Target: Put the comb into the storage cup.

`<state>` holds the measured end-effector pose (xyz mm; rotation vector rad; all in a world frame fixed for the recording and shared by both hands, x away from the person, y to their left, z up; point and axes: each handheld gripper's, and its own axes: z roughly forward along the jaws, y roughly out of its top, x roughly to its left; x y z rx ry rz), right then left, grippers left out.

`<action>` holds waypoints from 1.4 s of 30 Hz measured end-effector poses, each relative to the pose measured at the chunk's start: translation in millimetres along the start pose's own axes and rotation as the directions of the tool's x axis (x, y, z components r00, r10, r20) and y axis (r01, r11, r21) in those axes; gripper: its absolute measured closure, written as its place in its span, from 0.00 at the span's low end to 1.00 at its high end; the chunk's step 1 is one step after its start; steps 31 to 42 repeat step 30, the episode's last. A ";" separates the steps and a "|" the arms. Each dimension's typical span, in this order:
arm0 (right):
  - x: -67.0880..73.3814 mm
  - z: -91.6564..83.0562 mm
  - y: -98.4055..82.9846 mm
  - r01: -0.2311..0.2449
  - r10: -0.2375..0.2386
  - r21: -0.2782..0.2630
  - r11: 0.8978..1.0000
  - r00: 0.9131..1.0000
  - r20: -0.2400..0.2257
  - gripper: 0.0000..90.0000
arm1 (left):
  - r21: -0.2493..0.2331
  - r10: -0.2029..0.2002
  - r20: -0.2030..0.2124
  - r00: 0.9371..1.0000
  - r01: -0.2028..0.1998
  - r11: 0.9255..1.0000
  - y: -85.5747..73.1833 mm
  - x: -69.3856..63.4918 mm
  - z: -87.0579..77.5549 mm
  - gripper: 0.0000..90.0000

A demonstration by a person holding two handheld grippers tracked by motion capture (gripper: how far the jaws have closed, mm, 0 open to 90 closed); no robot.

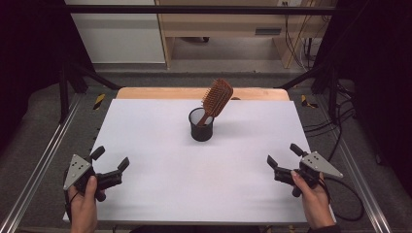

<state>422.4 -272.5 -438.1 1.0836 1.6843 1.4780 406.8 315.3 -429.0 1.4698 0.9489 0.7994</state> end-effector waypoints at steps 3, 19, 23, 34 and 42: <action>2.3 0.6 -3.5 0.005 -0.005 -0.006 1.000 1.000 -0.005 0.05 | -0.006 0.006 0.003 1.000 -0.006 1.000 -0.1 -0.3 -0.6 0.02; 21.7 12.0 -15.3 0.059 -0.058 0.007 0.998 0.993 -0.100 0.04 | -0.015 0.013 0.045 0.999 -0.013 1.000 -4.9 -7.3 -8.7 0.03; 26.5 16.3 -16.7 0.081 -0.079 0.009 0.997 0.990 -0.118 0.04 | -0.036 0.003 0.050 0.999 -0.001 0.999 -3.7 -5.7 -8.0 0.03; 33.8 24.6 -17.1 0.089 -0.087 0.012 0.996 0.986 -0.142 0.04 | -0.036 0.006 0.052 0.999 -0.004 0.999 -3.7 -5.0 -6.5 0.03; 33.8 24.6 -17.1 0.089 -0.087 0.012 0.996 0.986 -0.142 0.04 | -0.036 0.006 0.052 0.999 -0.004 0.999 -3.7 -5.0 -6.5 0.03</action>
